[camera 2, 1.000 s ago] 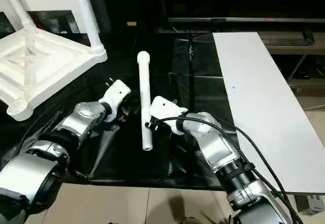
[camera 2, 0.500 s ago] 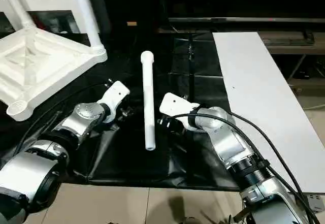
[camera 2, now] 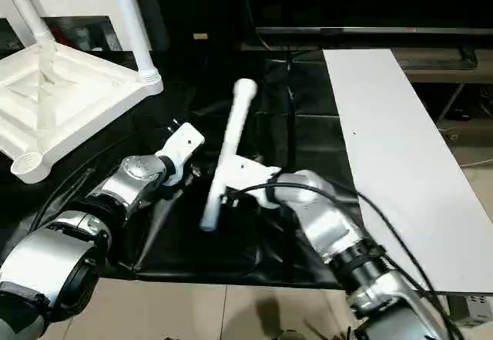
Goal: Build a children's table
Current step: Pick table leg
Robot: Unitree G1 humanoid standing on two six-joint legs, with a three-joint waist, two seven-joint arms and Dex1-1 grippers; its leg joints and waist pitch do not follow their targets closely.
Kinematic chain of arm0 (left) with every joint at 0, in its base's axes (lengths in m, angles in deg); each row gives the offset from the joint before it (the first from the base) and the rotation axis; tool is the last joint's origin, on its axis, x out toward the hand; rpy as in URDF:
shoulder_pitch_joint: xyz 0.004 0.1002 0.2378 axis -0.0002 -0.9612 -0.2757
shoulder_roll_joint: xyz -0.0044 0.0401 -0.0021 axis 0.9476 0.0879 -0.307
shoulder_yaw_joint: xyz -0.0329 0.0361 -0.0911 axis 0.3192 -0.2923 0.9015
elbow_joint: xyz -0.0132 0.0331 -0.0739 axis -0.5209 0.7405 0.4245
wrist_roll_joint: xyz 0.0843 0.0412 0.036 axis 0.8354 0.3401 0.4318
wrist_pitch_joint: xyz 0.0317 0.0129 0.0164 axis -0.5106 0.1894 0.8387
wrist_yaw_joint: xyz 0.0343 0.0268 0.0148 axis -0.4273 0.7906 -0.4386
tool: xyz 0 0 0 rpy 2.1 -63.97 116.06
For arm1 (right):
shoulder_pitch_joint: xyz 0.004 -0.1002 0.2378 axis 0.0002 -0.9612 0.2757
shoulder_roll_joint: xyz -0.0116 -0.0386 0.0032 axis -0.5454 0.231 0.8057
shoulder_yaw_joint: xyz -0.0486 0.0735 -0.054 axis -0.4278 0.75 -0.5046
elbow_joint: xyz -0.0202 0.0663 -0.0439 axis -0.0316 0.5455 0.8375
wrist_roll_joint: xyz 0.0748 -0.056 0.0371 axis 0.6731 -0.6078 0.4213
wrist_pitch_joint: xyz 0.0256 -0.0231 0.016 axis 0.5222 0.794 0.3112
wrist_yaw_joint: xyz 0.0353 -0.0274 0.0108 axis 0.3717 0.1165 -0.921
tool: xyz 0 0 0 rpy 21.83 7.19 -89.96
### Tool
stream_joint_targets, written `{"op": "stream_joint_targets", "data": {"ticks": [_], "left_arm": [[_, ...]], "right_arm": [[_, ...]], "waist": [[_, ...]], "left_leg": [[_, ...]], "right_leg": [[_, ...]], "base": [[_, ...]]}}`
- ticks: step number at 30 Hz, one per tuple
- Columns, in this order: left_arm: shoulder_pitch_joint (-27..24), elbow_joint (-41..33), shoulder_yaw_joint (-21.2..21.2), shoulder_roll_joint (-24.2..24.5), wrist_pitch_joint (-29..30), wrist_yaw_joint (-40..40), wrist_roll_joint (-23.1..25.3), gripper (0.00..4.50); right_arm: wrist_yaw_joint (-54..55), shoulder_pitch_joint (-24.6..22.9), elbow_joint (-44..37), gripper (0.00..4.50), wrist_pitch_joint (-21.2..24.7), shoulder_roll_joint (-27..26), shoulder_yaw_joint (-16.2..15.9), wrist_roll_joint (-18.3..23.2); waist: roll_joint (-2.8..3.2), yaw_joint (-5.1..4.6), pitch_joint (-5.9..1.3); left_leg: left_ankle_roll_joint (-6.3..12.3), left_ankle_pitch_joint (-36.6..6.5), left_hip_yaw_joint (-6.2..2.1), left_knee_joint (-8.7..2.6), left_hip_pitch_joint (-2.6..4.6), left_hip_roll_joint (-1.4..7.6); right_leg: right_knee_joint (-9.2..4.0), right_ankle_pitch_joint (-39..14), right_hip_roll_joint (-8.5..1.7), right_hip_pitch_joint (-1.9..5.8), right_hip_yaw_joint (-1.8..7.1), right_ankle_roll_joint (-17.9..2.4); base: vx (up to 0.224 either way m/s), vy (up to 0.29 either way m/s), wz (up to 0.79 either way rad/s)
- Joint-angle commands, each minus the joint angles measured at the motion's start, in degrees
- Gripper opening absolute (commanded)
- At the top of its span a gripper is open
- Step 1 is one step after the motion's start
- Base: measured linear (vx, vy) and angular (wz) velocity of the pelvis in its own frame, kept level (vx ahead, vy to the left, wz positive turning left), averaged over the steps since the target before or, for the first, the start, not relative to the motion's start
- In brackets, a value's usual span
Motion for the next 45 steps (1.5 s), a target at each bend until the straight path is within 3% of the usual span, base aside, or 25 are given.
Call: {"op": "stream_joint_targets", "data": {"ticks": [1,7,8,9,13,19,25,26,29,33,35,36,37,39,41,44,45], "left_arm": [[0.3,0.7,-0.5,-0.1,0.1,0.4,0.8,4.49],[0.4,0.8,-0.4,0.1,-0.1,0.6,1.1,4.49],[0.5,0.7,-0.4,0.3,-0.3,0.8,1.3,4.49],[0.6,0.6,-0.4,0.5,-0.3,1.0,1.4,4.49],[0.8,0.5,-0.5,0.8,-0.6,1.6,1.4,4.49],[1.1,0.1,-1.2,1.7,-1.5,2.0,2.3,4.49],[2.6,-0.4,0.0,4.7,-2.4,2.2,1.9,4.49],[2.7,-0.5,0.1,5.0,-2.4,2.3,1.9,4.49],[3.5,-1.5,1.4,6.7,-2.8,5.1,0.6,4.49],[3.8,-3.4,4.3,8.2,-1.4,12.0,-3.4,4.49],[4.5,-3.8,7.2,8.2,5.1,17.9,-7.6,4.49],[3.9,-7.8,9.8,7.5,12.5,23.1,-12.6,4.49],[3.9,-7.8,9.8,7.5,12.5,23.1,-12.6,4.49],[1.3,-14.7,9.5,6.2,19.6,26.4,-15.6,4.49],[-1.3,-19.3,7.7,5.3,22.6,27.5,-15.6,4.49],[-4.2,-23.2,4.6,4.8,24.4,27.6,-13.7,4.49],[-5.7,-23.4,2.9,4.6,23.7,26.5,-11.3,4.49]], "right_arm": [[0.1,1.3,2.2,3.89,-0.6,-1.5,-1.4,-0.2],[1.3,3.0,5.4,3.89,-1.4,-3.9,-1.5,-0.3],[1.6,3.9,6.8,3.89,-1.9,-5.2,-1.8,-0.5],[1.8,4.4,7.5,3.89,-2.2,-6.0,-2.0,-0.6],[2.2,5.4,9.1,3.89,-3.0,-7.7,-2.3,-1.1],[3.3,6.9,11.3,3.89,-4.1,-10.1,-2.2,-1.0],[5.1,7.8,11.4,3.89,-3.7,-13.1,1.7,3.1],[5.1,7.9,11.4,3.89,-3.6,-13.3,2.2,3.5],[3.9,7.8,10.0,3.89,-3.1,-11.5,3.9,4.4],[1.4,6.4,6.7,3.89,-2.7,-6.6,5.2,4.4],[0.7,5.3,4.3,3.89,-2.3,-4.2,6.0,4.3],[0.2,2.8,0.2,3.89,0.2,-0.6,8.3,4.5],[0.2,2.8,0.2,3.89,0.2,-0.6,8.3,4.5],[0.0,-0.2,-3.8,3.89,3.5,3.4,10.6,4.0],[0.1,-1.9,-5.2,3.89,4.6,5.6,11.8,3.5],[0.0,-3.6,-6.9,3.89,6.0,7.5,13.1,3.8],[0.1,-4.7,-7.8,3.89,6.5,8.7,14.0,4.1]], "waist": [[-0.50,0.10,-4.09],[-0.43,0.00,-3.98],[-0.87,-0.01,-3.96],[-0.53,0.03,-3.98],[-0.84,0.07,-3.99],[-0.69,0.06,-4.01],[-0.78,0.12,-4.16],[-0.60,0.26,-4.45],[-0.91,0.38,-4.47],[-1.12,1.53,-4.51],[-1.14,1.99,-4.45],[-1.34,2.19,-4.47],[-1.49,2.48,-4.35],[-1.29,3.63,-4.43],[-1.59,3.64,-4.39],[-1.46,3.54,-4.38],[-1.10,3.50,-4.39]], "left_leg": [[6.03,-8.1,-1.35,-5.46,0.24,3.77],[5.43,-9.1,-1.36,-5.64,0.26,3.80],[5.44,-9.1,-1.29,-5.66,0.25,3.84],[5.38,-9.1,-1.34,-5.69,0.32,3.83],[5.54,-8.2,-1.29,-5.67,0.30,3.91],[6.09,-7.3,-1.29,-5.67,0.32,3.93],[6.46,-5.5,-1.29,-5.58,0.34,4.04],[7.36,-2.9,-1.32,-5.27,0.37,4.02],[8.58,-0.6,-1.13,-4.99,0.32,3.89],[9.92,2.3,-0.80,-4.63,0.45,3.91],[10.13,2.6,-0.50,-4.49,0.59,3.82],[9.90,3.0,-0.33,-4.48,0.58,3.89],[9.76,3.0,-0.15,-4.53,0.56,4.06],[9.82,2.8,0.14,-4.33,0.97,4.34],[10.24,3.2,0.11,-4.33,0.38,4.19],[10.76,2.4,0.15,-4.18,0.31,4.01],[10.66,2.1,0.06,-4.19,0.27,3.92]], "right_leg": [[-2.96,-3.8,-3.32,3.56,1.73,-19.3],[-2.98,-4.7,-3.36,3.46,1.73,-19.5],[-3.05,-4.6,-3.35,3.44,1.77,-19.3],[-2.98,-4.9,-3.41,3.40,1.77,-19.4],[-2.92,-4.3,-3.48,3.35,1.82,-19.3],[-2.72,-3.8,-3.55,3.27,1.81,-19.6],[-2.38,-1.1,-3.61,3.27,1.84,-19.8],[-1.93,1.9,-3.63,3.24,1.77,-20.2],[-1.75,3.8,-3.50,3.14,1.67,-20.6],[-1.37,4.8,-3.51,3.08,1.69,-20.9],[-1.27,4.4,-3.47,2.84,1.67,-21.3],[-1.16,4.2,-3.52,3.02,1.72,-21.4],[-1.17,4.0,-3.65,3.04,1.82,-21.5],[-1.25,2.7,-3.54,2.51,1.83,-21.7],[-1.23,2.8,-3.51,2.96,1.80,-21.4],[-1.68,0.4,-3.35,2.90,1.76,-20.5],[-1.72,-0.2,-3.30,2.95,1.71,-20.3]], "base": [[0.000,0.000,0.00],[0.000,0.000,0.00],[0.000,0.000,0.00],[0.000,0.000,0.00],[0.000,0.000,0.00],[0.000,0.000,0.00],[0.000,0.000,0.00],[0.000,0.000,0.00],[0.000,0.000,0.00],[0.000,0.000,0.00],[0.000,0.000,0.00],[0.000,0.000,0.00],[0.000,0.000,0.00],[0.000,0.000,0.00],[0.000,0.000,0.00],[0.000,0.000,0.00],[0.000,0.000,0.00]]}}
